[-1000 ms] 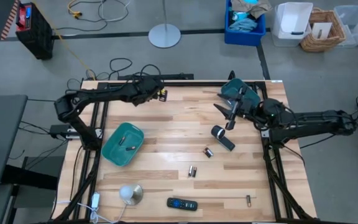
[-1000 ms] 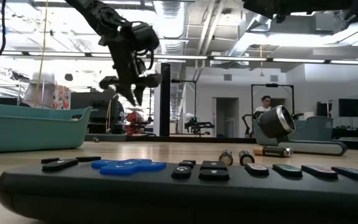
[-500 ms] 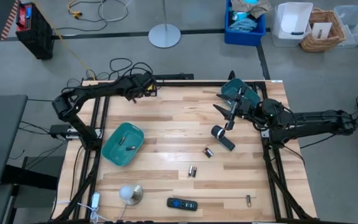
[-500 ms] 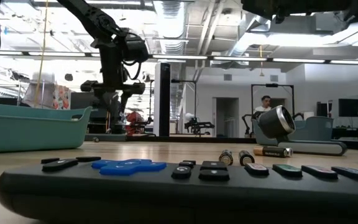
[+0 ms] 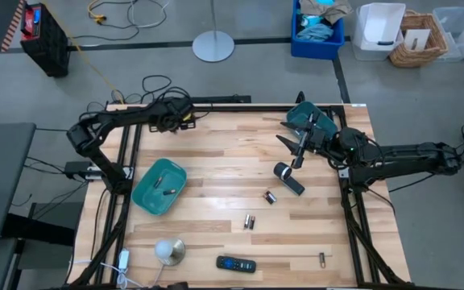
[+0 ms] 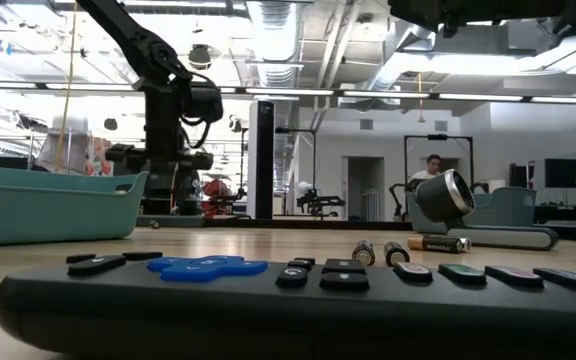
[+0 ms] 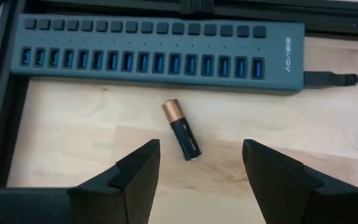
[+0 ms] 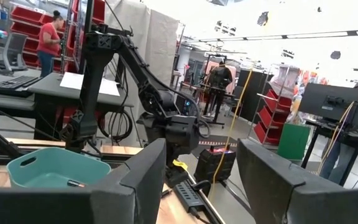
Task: Sort batteries
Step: Put the black battery into the green bin
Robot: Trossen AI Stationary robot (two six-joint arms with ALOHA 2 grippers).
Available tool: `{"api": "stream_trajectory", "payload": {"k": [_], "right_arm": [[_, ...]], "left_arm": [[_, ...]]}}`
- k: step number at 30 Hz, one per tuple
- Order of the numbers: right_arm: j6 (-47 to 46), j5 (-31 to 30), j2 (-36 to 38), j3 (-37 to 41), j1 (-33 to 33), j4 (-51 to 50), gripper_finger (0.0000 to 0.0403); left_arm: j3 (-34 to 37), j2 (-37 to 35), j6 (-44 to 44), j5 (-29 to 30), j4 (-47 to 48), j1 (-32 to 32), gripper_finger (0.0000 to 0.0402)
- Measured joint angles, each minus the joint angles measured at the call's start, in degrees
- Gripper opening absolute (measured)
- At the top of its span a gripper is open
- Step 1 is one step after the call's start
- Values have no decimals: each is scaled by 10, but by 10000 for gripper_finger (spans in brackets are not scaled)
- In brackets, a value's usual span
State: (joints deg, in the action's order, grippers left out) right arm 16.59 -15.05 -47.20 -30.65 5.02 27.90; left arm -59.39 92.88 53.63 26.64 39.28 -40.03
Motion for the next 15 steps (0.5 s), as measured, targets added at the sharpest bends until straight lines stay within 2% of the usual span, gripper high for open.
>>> {"api": "stream_trajectory", "payload": {"k": [15], "right_arm": [[0,0,0,0,0,0,214]], "left_arm": [[0,0,-48,-33,-2,-10,226]]}}
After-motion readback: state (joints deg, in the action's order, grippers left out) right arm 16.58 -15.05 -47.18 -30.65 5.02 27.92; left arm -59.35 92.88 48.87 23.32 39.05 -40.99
